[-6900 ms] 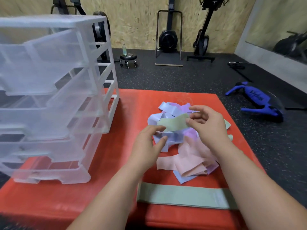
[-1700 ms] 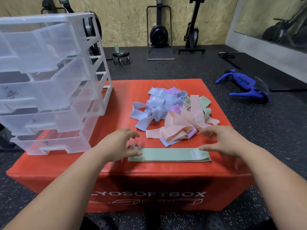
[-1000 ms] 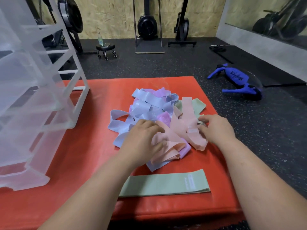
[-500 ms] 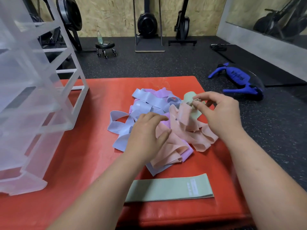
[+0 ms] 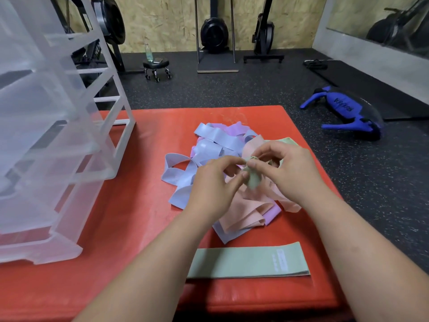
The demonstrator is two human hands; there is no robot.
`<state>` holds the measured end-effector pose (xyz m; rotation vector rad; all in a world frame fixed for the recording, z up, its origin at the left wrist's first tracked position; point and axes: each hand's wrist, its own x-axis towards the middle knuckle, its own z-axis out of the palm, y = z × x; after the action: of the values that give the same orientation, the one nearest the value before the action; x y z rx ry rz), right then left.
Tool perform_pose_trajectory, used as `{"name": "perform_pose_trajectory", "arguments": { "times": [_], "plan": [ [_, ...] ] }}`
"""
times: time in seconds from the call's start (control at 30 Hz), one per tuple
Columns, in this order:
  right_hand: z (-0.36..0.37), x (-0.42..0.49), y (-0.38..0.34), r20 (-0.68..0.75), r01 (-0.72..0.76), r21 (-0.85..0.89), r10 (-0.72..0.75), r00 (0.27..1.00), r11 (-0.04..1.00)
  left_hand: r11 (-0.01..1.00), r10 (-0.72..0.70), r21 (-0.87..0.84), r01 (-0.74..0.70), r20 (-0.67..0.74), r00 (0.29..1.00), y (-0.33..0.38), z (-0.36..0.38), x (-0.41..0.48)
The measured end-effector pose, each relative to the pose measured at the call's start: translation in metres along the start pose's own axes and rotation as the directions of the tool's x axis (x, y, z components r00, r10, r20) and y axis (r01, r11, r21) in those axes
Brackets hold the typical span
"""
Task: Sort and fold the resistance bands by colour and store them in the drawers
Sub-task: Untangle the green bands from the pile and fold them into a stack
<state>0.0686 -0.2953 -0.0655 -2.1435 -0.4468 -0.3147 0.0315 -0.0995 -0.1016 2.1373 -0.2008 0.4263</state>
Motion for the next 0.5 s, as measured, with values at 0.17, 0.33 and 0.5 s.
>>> {"name": "perform_pose_trajectory", "arguments": {
  "times": [0.17,0.33,0.5],
  "plan": [
    [0.006,-0.001,0.016,0.019,-0.011,-0.236,0.015,1.0,0.972,0.956,-0.206,-0.232,0.181,-0.089,0.975,-0.003,-0.014,0.007],
    [0.017,-0.001,0.008,0.14,0.154,-0.182,-0.129,0.982,0.971,0.927,-0.263,-0.31,0.211,-0.137,0.955,0.001,-0.028,0.007],
    [0.028,0.001,0.002,0.042,0.109,-0.185,-0.103,0.994,0.977,0.962,-0.221,-0.187,0.2,-0.095,0.971,-0.005,-0.033,0.005]
  ]
}}
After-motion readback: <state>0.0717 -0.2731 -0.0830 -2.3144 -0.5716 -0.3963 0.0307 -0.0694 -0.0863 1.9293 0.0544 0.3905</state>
